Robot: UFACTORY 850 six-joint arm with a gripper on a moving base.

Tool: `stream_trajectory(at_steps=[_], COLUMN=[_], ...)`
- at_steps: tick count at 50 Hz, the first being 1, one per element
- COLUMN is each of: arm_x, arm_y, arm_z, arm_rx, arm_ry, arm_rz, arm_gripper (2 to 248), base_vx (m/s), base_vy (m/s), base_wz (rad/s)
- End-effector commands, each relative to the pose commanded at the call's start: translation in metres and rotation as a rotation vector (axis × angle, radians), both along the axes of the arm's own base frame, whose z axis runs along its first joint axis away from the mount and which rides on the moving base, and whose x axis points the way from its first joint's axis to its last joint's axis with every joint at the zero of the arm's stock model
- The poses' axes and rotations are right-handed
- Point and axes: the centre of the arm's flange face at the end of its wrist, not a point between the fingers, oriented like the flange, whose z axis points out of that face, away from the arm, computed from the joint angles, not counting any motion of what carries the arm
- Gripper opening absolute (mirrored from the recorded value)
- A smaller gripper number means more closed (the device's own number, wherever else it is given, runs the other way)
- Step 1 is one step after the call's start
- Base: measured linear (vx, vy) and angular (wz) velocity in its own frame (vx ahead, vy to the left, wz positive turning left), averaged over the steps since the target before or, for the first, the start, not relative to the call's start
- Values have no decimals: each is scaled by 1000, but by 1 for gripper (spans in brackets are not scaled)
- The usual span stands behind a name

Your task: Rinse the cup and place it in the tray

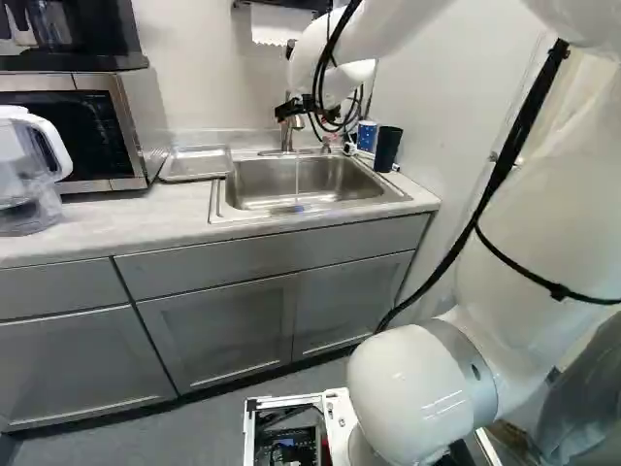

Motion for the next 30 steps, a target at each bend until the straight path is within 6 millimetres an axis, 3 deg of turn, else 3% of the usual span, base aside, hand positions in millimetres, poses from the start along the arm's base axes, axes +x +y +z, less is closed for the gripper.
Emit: stream_trajectory(at_steps=[12,30], arm_x=[-19,-27], arm_y=[-7,-24], arm_z=[-5,-6], arm_rx=[-9,-8], arm_ry=[54,55], arm_rz=[-8,-41], arm_gripper=[247,247], base_vx=[0,0], base_vy=[0,0], base_wz=[0,0])
